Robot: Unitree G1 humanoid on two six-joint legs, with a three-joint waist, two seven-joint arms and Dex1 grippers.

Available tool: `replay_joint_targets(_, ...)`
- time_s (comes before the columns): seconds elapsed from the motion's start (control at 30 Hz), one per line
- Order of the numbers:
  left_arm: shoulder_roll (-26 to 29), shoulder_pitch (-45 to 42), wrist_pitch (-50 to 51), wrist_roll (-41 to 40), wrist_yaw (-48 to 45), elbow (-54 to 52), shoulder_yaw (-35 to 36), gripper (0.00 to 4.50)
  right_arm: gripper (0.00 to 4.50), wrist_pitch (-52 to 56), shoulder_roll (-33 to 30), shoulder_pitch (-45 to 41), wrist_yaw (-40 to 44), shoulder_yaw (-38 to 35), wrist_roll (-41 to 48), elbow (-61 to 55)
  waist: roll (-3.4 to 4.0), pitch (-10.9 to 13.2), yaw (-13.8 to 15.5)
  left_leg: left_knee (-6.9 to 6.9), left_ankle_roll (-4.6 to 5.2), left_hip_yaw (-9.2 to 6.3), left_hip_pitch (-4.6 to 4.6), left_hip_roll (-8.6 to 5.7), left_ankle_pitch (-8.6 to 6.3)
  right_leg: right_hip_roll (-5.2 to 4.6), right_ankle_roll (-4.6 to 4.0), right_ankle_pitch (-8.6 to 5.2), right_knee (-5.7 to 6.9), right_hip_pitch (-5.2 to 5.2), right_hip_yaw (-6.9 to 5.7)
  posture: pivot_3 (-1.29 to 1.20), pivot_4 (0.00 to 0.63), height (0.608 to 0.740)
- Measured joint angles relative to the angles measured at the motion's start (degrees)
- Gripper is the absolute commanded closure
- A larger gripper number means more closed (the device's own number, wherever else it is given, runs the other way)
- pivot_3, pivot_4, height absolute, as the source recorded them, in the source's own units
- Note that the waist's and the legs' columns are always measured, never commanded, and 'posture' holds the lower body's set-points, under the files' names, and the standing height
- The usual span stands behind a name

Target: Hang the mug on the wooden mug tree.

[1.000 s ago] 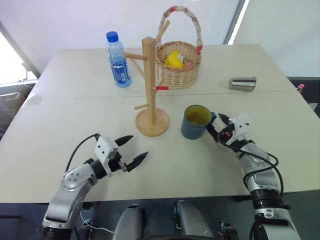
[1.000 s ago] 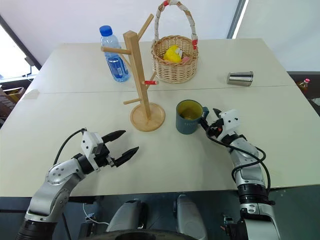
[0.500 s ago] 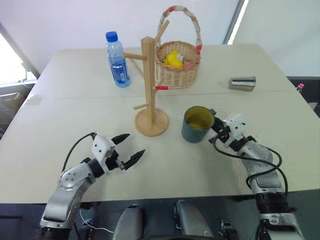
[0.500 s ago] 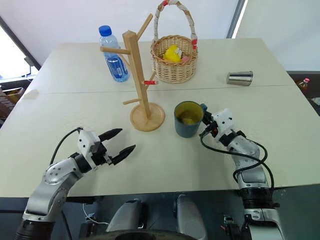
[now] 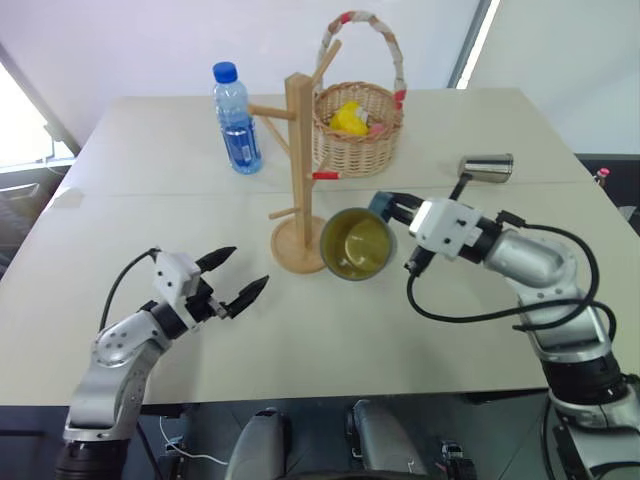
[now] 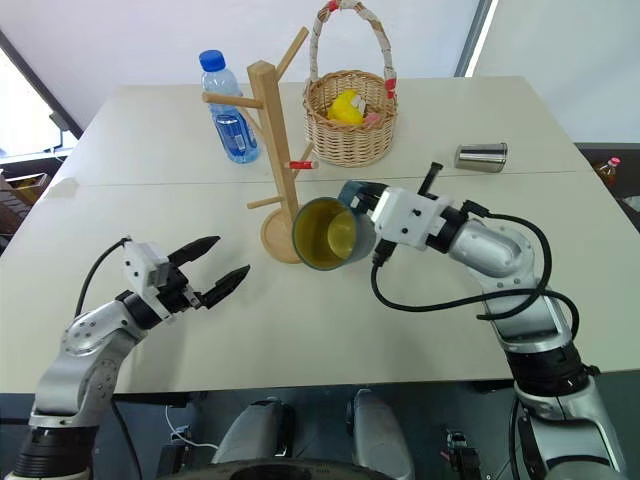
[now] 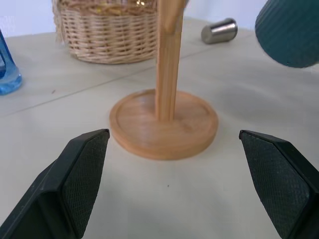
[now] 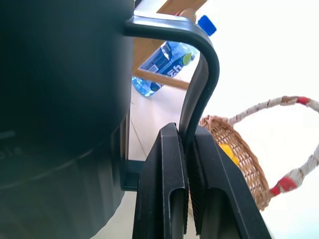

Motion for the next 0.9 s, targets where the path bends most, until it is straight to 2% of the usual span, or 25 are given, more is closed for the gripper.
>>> replay_joint_targets(0.23, 2.9, -0.3, 2.2, -2.5, -0.5, -2.7, 1.7, 0.00, 4.48, 2.8, 0.4, -6.4, 1.1, 3.8, -1.6, 1.0, 0.00, 0.0, 0.2, -0.01, 0.00, 0.00, -0.04, -0.01, 0.00, -0.04, 0.00, 0.00, -0.05, 0.00, 0.00, 0.00, 0.150, 0.740)
replay_joint_targets(0.9, 4.6, -0.7, 5.5, -6.5, -0.4, -8.0, 3.0, 0.00, 4.48, 5.1, 4.4, -15.9, 1.7, 10.2, -6.3, 9.5, 0.00, 0.0, 0.0, -0.02, 0.00, 0.00, -0.06, -0.01, 0.00, -0.05, -0.02, 0.00, -0.05, -0.06, -0.01, 0.00, 0.150, 0.740)
